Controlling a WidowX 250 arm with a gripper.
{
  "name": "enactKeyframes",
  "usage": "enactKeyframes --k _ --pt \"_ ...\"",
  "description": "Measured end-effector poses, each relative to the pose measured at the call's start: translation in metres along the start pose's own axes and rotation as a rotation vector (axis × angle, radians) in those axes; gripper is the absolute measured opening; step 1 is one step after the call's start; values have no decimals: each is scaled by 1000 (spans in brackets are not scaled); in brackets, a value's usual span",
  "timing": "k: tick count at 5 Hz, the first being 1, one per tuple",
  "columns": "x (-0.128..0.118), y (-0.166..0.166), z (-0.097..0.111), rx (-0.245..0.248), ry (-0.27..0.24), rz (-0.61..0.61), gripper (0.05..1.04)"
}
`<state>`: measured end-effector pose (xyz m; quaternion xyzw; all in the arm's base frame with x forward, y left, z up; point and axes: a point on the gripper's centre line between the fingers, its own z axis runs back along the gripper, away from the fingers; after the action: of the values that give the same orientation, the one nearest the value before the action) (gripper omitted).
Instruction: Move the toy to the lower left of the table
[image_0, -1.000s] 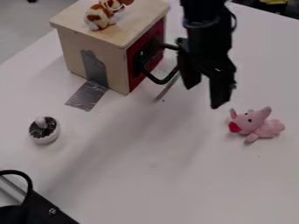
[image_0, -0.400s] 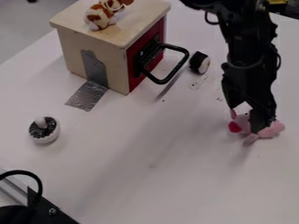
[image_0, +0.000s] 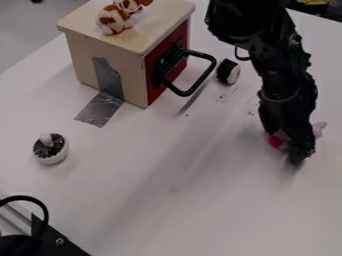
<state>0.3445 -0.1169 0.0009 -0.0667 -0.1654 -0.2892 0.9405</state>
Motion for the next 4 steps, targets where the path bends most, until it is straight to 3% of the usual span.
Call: enactKeyframes --k 1,2,3,4 --pt "-8 8 0 27 26 -6 672" --pt "-21 10 11 38 73 10 458" --pt "-23 40 43 65 40 122 381" --pt "-41 67 83 91 25 244 368"
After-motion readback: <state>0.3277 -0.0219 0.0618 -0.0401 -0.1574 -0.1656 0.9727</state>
